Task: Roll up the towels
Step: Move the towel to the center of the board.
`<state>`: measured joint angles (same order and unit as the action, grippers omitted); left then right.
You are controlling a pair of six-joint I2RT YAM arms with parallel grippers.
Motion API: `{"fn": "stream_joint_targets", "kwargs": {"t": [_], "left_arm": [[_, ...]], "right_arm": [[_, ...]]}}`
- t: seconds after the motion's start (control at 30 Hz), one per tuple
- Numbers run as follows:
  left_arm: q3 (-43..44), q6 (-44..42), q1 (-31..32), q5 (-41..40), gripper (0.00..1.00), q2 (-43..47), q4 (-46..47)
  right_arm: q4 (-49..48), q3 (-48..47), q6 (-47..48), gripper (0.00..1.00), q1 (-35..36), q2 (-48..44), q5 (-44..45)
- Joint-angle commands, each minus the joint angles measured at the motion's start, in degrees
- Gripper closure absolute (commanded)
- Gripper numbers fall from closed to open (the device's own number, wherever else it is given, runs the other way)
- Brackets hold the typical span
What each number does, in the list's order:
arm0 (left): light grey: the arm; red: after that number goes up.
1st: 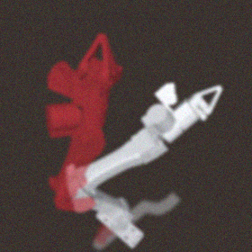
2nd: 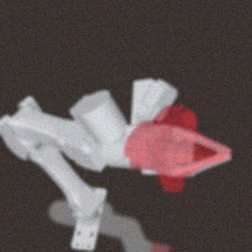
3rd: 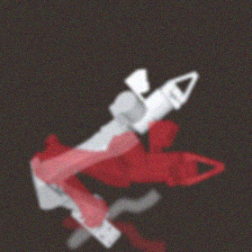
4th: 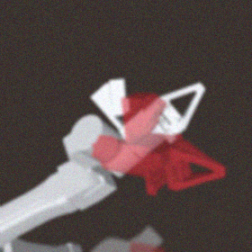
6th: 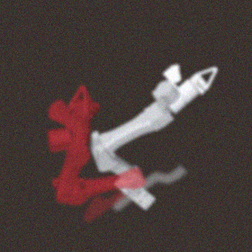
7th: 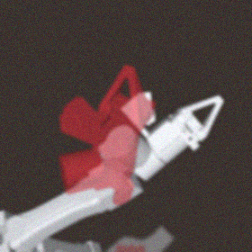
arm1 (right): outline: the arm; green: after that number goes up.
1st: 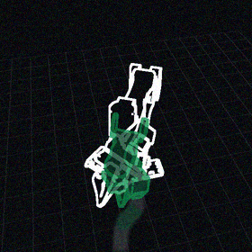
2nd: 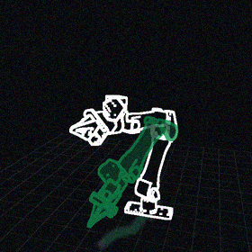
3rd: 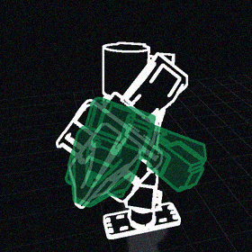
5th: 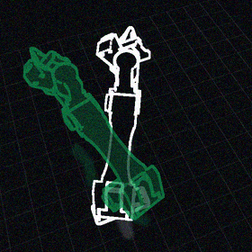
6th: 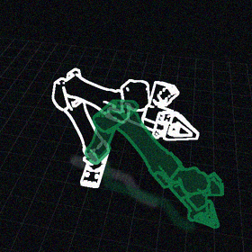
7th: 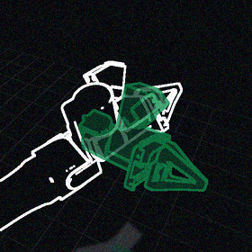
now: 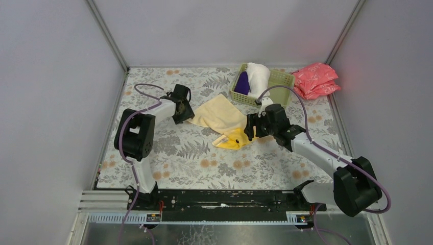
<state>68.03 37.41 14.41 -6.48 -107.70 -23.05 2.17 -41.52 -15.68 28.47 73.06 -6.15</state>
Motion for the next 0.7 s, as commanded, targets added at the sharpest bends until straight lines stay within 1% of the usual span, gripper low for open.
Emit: {"fn": "stream_joint_targets", "kwargs": {"t": [0.0, 0.07, 0.2, 0.43, 0.5, 0.6, 0.67], "left_arm": [[1.08, -2.23, -0.26, -3.51, 0.49, -2.91, -4.22], [1.42, -2.53, -0.26, -3.11, 0.51, -3.83, -4.20], [2.64, -3.50, 0.47, -0.50, 0.58, -6.11, -5.54], [3.57, -3.88, 3.31, -0.34, 0.69, -9.83, -7.95], [4.53, -4.04, 4.46, -1.60, 0.70, -10.99, -9.38], [4.73, -3.84, 5.41, -1.78, 0.78, -11.22, -9.93], [4.52, -3.79, 5.62, -0.87, 0.90, -10.83, -9.83]], "right_arm": [[-2.35, 0.59, -0.08, 0.25, 0.51, -2.57, -0.86], [-2.02, 0.47, -0.08, 0.25, 0.55, -2.63, -0.79], [-2.57, 1.16, -0.66, 0.25, 0.54, -3.43, -0.94], [-2.73, 0.94, -0.83, 0.25, 0.54, -4.37, -0.74], [-2.65, 0.89, -0.73, 0.24, 0.60, -4.08, -0.87], [-2.00, 0.00, -0.41, 0.24, 0.67, -2.70, -1.54], [-2.01, -0.22, -0.76, 0.24, 0.92, -1.92, -2.17]]}}
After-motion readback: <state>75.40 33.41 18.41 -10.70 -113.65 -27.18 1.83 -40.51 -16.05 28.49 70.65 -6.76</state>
